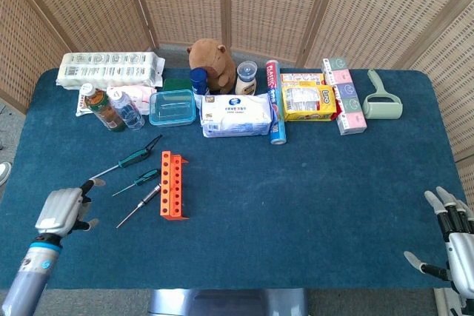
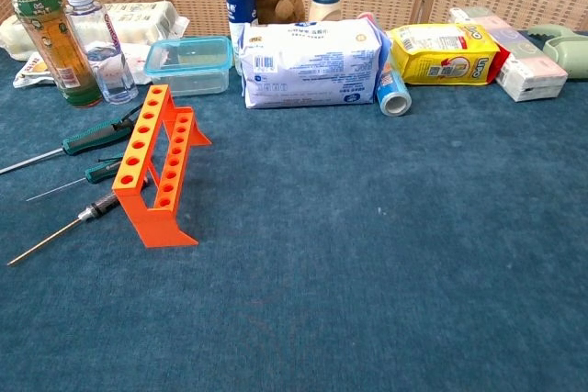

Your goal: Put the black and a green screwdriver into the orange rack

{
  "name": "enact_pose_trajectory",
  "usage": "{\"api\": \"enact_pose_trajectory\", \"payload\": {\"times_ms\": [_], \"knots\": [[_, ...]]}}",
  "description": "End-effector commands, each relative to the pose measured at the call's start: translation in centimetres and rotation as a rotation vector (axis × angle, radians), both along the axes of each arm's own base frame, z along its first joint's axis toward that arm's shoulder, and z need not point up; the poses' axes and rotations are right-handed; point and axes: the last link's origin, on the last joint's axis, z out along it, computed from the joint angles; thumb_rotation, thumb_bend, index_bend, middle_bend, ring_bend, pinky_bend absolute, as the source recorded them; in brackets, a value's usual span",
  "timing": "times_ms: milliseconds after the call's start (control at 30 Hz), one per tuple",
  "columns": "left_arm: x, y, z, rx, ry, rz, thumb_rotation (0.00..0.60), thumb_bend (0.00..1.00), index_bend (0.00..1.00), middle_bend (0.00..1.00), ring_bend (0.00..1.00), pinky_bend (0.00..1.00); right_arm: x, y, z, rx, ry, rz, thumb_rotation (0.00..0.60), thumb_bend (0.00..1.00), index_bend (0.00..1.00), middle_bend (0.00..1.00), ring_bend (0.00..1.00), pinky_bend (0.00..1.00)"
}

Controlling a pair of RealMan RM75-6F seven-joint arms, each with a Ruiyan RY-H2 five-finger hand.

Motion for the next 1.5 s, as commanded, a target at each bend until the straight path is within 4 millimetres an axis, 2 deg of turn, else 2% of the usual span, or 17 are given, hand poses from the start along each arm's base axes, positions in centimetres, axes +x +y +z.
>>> {"api": "enact_pose_trajectory", "payload": {"times_ms": [33,233,567,733,1067,1300,1500], "knots": [[4.6,2.2,-3.1,-0.137,0.018,0.028,0.600,0.11,0.28,0.89,0.82,0.87,0.0,0.0,0.1,-0.002,-0.004,-0.001,0.600,0.02,0.00,0.00,0.00,0.00],[6.0,3.6,-4.6,-0.197,-0.017,0.134,0.600,0.11,0.28,0.89,0.82,0.87,-0.1,0.0,0.3,-0.004,-0.010,0.000,0.600,0.02,0.00,0.00,0.00,0.00],[8.0,5.6,-7.3,-0.219,0.046,0.140,0.600,0.11,0.28,0.89,0.82,0.87,-0.2,0.1,0.7,-0.012,-0.020,0.000,0.600,0.02,0.00,0.00,0.00,0.00],[8.0,6.0,-8.4,-0.209,0.043,0.138,0.600,0.10,0.28,0.89,0.82,0.87,-0.2,0.1,0.8,-0.011,-0.025,0.000,0.600,0.02,0.00,0.00,0.00,0.00],[7.6,6.3,-8.5,-0.184,0.049,0.120,0.600,0.10,0.28,0.89,0.82,0.87,-0.2,0.1,0.9,-0.007,-0.030,0.001,0.600,0.02,0.00,0.00,0.00,0.00],[7.9,6.5,-9.3,-0.185,0.019,0.046,0.600,0.10,0.28,0.89,0.82,0.87,-0.1,0.2,1.0,-0.012,-0.031,0.006,0.600,0.02,0.00,0.00,0.00,0.00],[7.3,6.4,-9.5,-0.201,0.027,0.044,0.600,0.07,0.28,0.89,0.82,0.86,-0.1,0.3,0.9,-0.008,-0.030,0.008,0.600,0.02,0.00,0.00,0.00,0.00]]}}
